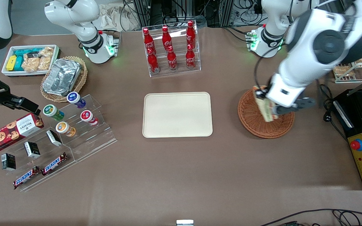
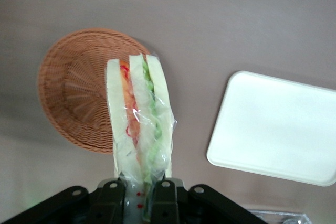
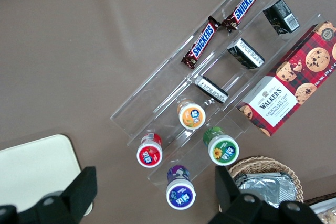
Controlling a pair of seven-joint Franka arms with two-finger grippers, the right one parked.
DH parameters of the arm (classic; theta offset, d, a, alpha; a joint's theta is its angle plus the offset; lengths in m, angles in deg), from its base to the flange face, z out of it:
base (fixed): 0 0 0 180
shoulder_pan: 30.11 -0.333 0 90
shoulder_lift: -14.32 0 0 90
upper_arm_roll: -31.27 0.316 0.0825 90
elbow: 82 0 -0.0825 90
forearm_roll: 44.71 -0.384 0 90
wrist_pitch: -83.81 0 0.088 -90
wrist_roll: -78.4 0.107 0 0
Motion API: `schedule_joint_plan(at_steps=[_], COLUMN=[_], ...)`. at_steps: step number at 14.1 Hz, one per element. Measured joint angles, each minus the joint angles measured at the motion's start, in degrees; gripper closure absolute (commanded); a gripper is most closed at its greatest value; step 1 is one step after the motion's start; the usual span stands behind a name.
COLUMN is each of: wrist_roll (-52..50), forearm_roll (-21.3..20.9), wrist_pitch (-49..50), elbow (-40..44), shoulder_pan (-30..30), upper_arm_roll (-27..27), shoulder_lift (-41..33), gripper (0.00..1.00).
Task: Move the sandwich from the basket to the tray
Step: 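Lift the sandwich out of the basket with the left gripper, then carry the sandwich over the cream tray and lower it onto it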
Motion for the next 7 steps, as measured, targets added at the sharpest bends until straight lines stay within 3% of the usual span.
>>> schedule_joint_plan(at_steps=[3, 7], wrist_roll=[0.0, -1.8], forearm_roll=[0.5, 3.9], wrist_pitch=[-2.2, -12.5], elbow=[0.3, -0.7], shoulder_pan=[3.7, 6.6], upper_arm_roll=[-2.9, -6.0], shoulder_lift=[2.5, 8.5], gripper=[1.0, 1.0])
